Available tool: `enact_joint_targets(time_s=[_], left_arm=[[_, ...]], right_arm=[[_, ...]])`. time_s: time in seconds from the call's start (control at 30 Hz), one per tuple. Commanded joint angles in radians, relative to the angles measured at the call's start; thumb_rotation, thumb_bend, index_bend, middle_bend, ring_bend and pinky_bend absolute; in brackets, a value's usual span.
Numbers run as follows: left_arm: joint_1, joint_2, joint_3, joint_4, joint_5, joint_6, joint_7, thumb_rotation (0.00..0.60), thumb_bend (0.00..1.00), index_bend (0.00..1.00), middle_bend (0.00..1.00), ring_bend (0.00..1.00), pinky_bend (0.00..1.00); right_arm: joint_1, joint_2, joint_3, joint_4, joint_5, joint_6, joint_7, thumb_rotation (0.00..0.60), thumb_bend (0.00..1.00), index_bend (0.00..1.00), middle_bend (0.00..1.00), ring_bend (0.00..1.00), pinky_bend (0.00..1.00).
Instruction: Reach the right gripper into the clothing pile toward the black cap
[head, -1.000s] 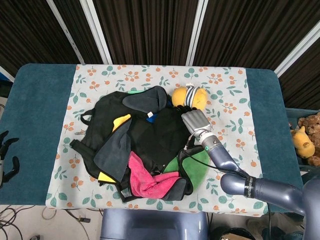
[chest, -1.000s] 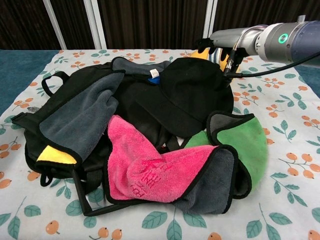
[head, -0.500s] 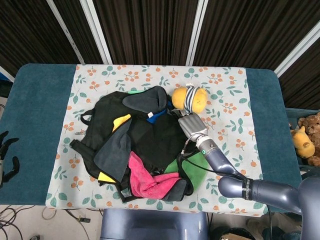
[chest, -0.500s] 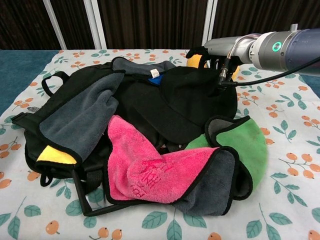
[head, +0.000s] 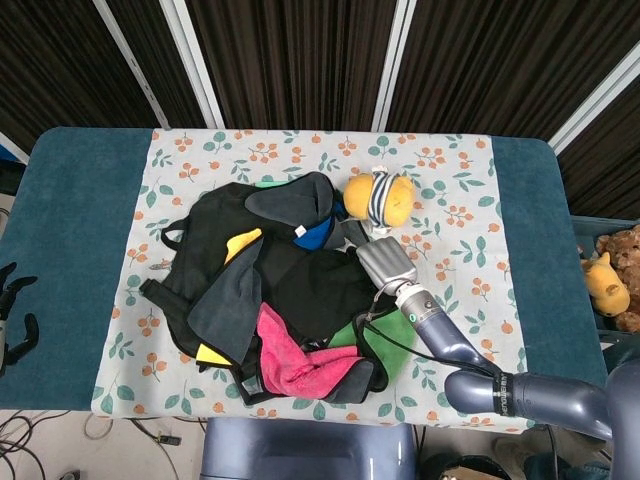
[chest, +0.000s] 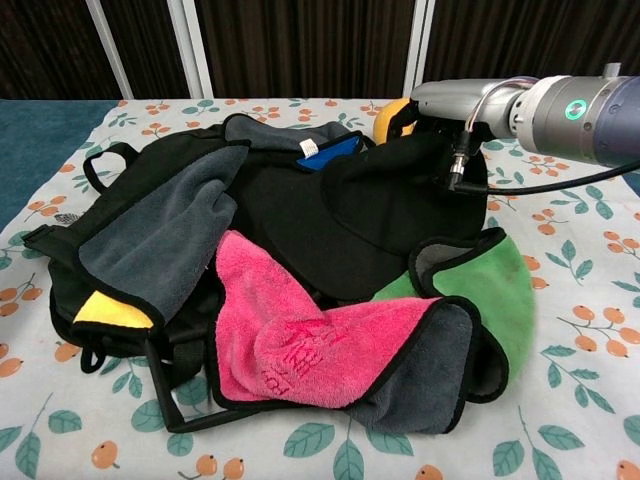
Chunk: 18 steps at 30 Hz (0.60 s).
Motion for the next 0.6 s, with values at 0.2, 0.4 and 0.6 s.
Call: enact_joint_targets(time_s=[0.2, 0.4, 0.6], left_arm=[[0.000, 0.000, 0.001, 0.001, 0.002, 0.000, -0.001, 0.600, 0.59, 0.22, 0.06, 0.10, 0.00], [0.003, -0.001, 0.003, 0.001, 0.005, 0.002, -0.002, 0.600, 0.59, 0.22, 0.06, 0.10, 0.00], [0.003, -0.001, 0.003, 0.000, 0.007, 0.005, -0.002, 0.600, 0.59, 0.22, 0.06, 0.10, 0.00]], right_arm=[[-0.030, 0.066, 0.008, -0.064, -0.047, 0.025, 0.044, 0.600, 0.47, 0.61, 0.65, 0.62, 0.50], [-0.057, 0.150, 0.047, -0.124, -0.056, 0.040, 0.108, 0.600, 0.48, 0.61, 0.65, 0.62, 0.50], [-0.090, 0.248, 0.098, -0.179, -0.049, 0.047, 0.199, 0.600, 0.47, 0.61, 0.65, 0.62, 0.50]])
